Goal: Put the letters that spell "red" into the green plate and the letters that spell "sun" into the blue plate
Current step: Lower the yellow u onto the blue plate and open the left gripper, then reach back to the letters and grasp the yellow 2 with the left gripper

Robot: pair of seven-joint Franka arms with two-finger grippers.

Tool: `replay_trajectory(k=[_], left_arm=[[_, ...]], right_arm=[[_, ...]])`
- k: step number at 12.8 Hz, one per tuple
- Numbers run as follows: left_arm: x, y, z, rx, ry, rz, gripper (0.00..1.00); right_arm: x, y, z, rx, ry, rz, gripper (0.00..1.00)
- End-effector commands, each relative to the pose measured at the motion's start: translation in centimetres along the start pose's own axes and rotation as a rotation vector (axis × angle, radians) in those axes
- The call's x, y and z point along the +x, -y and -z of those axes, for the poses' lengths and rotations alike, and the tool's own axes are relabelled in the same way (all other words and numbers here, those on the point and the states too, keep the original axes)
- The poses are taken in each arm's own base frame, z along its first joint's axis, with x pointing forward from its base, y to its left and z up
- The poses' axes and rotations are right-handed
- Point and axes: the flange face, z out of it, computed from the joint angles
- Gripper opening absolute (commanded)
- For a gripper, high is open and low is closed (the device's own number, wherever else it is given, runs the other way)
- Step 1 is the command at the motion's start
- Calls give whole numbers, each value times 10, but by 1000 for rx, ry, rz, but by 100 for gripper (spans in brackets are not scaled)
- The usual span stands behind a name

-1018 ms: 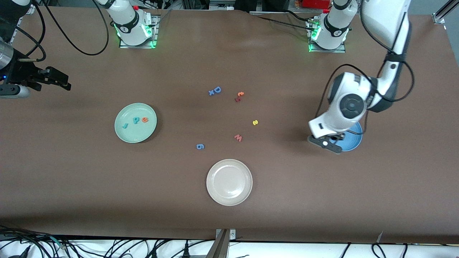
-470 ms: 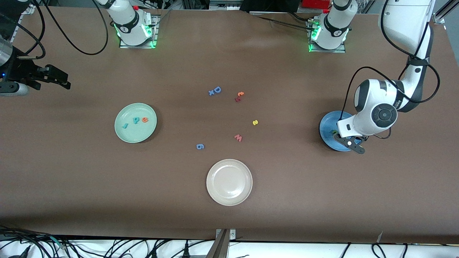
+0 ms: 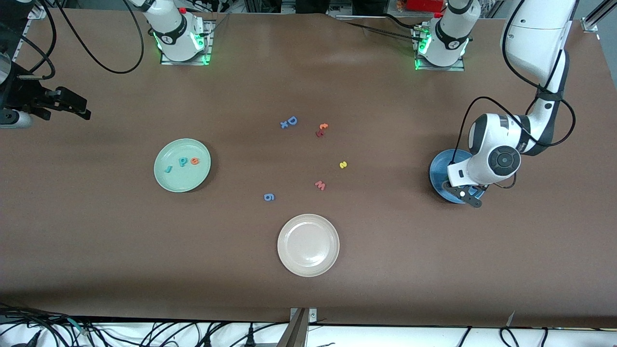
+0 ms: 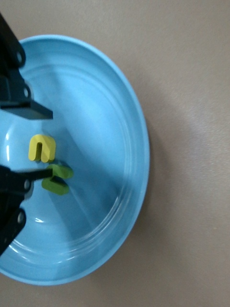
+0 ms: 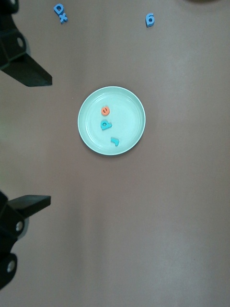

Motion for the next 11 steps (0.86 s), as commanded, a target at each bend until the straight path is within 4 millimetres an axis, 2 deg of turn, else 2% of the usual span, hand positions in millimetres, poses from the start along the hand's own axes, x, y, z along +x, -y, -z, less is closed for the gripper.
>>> replay_trajectory(k=[1, 3, 5, 7, 8, 9, 10, 11], left_arm=[[8, -8, 42, 27, -55, -36, 100], [31, -46, 64, -36, -100, -25, 91], [51, -97, 73, -121, -128, 107, 89], [70, -157, 79, -144, -113, 282, 87], [83, -187, 87, -147, -126, 315, 88], [91, -212, 96, -148, -140, 291, 88], [95, -222, 97, -134, -147, 257, 90], [104, -240, 101, -80, -166, 150, 92]], right_arm=[[-3, 0, -1, -20, -7, -9, 100], [-2, -3, -2, -20, -6, -13, 100], [-1, -7, -4, -18, 0, -21, 100], [-1, -7, -4, -18, 1, -20, 100], [-1, -7, -4, -19, 1, -20, 100], [-1, -7, -4, -18, 1, -20, 100], [-1, -7, -4, -19, 1, -21, 100], [-1, -7, -4, -18, 1, -20, 100]])
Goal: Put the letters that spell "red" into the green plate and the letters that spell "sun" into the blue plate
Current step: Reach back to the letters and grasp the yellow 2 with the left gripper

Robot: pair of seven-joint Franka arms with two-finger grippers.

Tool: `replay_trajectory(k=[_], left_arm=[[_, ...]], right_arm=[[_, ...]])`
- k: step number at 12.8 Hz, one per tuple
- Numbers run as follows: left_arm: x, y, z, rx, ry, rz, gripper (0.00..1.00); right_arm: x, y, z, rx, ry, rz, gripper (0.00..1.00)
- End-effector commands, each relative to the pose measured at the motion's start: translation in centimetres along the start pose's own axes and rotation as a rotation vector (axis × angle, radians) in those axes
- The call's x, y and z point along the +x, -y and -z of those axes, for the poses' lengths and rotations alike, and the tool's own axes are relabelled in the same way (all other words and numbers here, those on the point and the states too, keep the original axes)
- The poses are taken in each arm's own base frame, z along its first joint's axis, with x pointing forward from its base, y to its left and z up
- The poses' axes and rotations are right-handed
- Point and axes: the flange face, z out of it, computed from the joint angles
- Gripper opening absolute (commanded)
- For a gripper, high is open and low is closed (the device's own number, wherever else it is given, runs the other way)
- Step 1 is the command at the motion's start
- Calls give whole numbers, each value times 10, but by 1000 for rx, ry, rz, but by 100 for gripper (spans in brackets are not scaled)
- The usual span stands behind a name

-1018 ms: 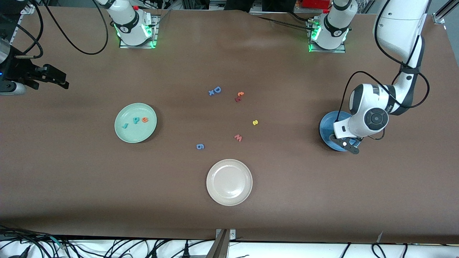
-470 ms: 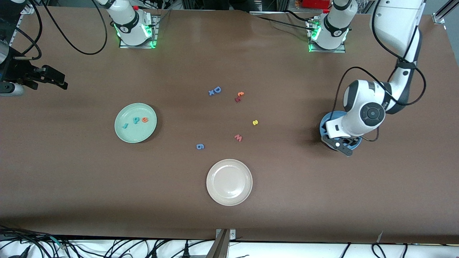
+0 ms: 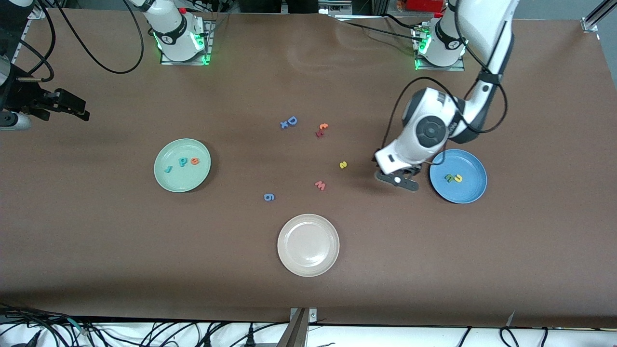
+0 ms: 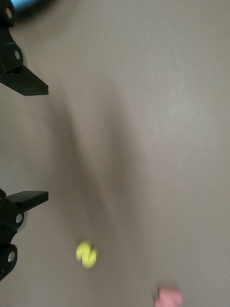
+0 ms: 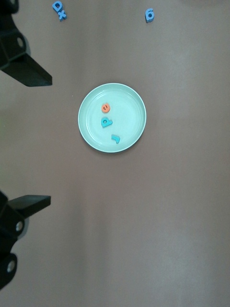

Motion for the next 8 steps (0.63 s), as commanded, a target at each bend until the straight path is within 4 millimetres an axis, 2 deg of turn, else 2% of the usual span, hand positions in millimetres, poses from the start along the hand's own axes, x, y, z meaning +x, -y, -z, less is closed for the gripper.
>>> replay_trajectory(k=[1, 3, 5, 7, 8], left_arm=[[16, -35, 2, 84, -29, -209, 92], [22, -68, -7, 84, -53, -296, 91], [22, -96, -29, 62, -82, -331, 90], [17, -111, -56, 30, -72, -327, 86], [15, -114, -66, 28, -56, -329, 79]], right_arm=[[-2, -1, 0, -16, -7, -7, 100], [-2, -1, 0, -15, -7, -7, 100], [-2, -1, 0, -16, -7, -7, 100], [-2, -1, 0, -15, -7, -9, 100], [-2, -1, 0, -15, -7, -7, 100]])
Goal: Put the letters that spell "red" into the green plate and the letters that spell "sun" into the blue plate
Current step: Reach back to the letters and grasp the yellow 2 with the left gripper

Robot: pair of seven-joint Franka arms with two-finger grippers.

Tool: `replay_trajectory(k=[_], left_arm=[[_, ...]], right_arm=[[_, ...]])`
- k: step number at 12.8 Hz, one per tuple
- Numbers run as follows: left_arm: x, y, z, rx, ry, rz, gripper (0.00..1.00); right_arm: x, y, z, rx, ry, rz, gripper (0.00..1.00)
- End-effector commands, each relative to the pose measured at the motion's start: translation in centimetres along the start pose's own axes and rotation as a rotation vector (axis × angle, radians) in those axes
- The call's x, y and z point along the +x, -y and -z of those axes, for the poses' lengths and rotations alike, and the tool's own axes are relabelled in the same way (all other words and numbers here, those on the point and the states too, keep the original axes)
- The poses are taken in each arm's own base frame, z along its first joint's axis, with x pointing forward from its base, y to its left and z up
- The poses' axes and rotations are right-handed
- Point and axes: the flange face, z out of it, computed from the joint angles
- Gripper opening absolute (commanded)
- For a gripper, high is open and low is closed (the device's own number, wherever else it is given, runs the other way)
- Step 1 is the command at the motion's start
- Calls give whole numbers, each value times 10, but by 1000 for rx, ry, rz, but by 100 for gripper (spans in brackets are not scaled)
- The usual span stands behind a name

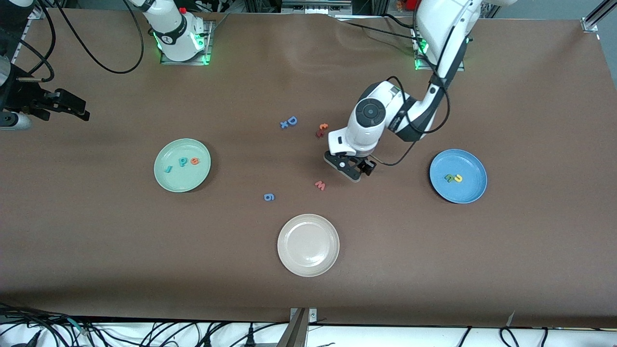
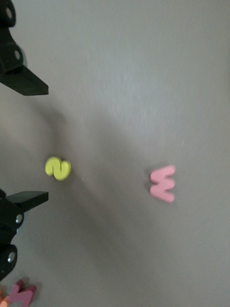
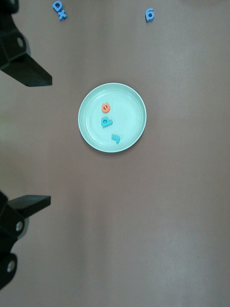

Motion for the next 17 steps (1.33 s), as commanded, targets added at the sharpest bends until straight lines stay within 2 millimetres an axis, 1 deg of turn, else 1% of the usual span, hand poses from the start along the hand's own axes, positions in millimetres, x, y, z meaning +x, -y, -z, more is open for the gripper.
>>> replay_trajectory(k=[1, 3, 5, 6, 9, 11, 12, 14, 16, 17], left_arm=[[5, -8, -22, -17, 15, -17, 77], [0, -13, -28, -17, 29, -25, 75], [-2, -25, -35, -17, 41, -32, 75], [-3, -27, -36, -17, 42, -34, 74], [-1, -27, -37, -18, 25, -35, 56], [-1, -26, -42, -18, 25, -36, 50], [-1, -26, -43, -18, 27, -37, 45], [0, -26, -42, -18, 22, -43, 40], [0, -23, -42, -16, 22, -41, 30], [1, -23, -41, -16, 19, -41, 28]], right_arm=[[-2, -1, 0, -16, -7, -9, 100], [-2, -1, 0, -14, -6, -7, 100], [-2, -1, 0, -16, -4, -9, 100], [-2, 0, 0, -14, -4, -7, 100], [-3, -1, 0, -14, -3, -9, 100], [-3, -1, 0, -14, -3, -9, 100], [-3, 0, 0, -14, -3, -7, 100], [-3, -1, 0, -14, -3, -9, 100], [-3, 0, 0, -14, -1, -7, 100], [-3, 0, 0, -14, -1, -7, 100]])
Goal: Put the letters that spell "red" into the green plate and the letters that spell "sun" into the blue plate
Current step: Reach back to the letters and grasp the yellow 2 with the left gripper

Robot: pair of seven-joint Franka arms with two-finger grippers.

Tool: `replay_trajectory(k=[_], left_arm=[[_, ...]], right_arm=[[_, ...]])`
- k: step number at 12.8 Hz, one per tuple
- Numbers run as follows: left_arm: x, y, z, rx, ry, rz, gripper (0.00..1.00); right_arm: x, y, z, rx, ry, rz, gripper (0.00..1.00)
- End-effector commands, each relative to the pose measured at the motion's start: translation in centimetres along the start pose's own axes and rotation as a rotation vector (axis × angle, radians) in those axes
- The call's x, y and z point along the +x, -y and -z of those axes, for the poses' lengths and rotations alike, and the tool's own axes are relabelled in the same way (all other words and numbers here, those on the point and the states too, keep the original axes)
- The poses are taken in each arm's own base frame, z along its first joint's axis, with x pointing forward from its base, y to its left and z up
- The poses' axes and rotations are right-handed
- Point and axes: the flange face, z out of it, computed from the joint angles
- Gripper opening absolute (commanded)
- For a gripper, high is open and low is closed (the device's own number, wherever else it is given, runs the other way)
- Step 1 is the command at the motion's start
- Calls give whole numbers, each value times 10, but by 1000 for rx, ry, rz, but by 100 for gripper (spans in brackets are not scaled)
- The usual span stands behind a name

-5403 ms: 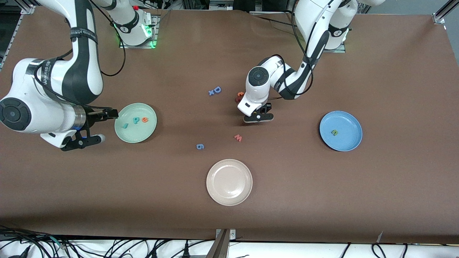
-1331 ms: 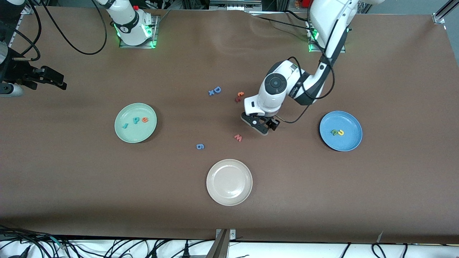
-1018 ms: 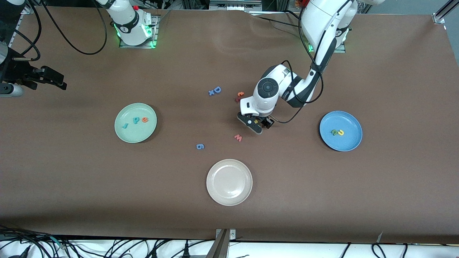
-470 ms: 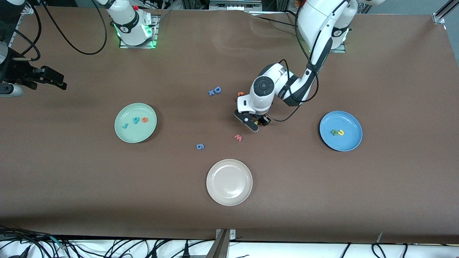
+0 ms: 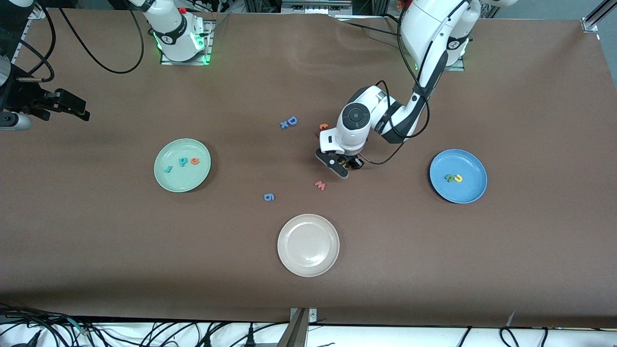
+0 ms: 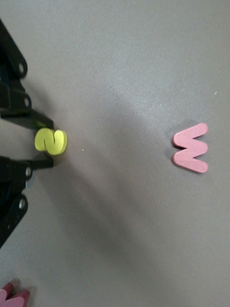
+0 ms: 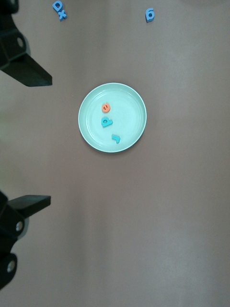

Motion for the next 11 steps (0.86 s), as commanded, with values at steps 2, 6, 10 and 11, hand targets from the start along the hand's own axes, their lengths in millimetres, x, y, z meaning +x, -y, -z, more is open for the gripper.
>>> replay_trajectory(k=[2, 6, 10, 11], left_arm=[[5, -1, -6, -14, -11, -7, 22], [10, 9, 11, -12, -37, 10, 15], [2, 87, 49, -9, -56, -34, 13], [-7, 124, 58, -23, -49, -78, 14]], right_arm=[[-3, 0, 0, -14, -2, -7, 100], [-3, 0, 0, -14, 0, -7, 100], [-3, -1, 0, -14, 0, -9, 100], [-3, 0, 0, -14, 0, -7, 100]])
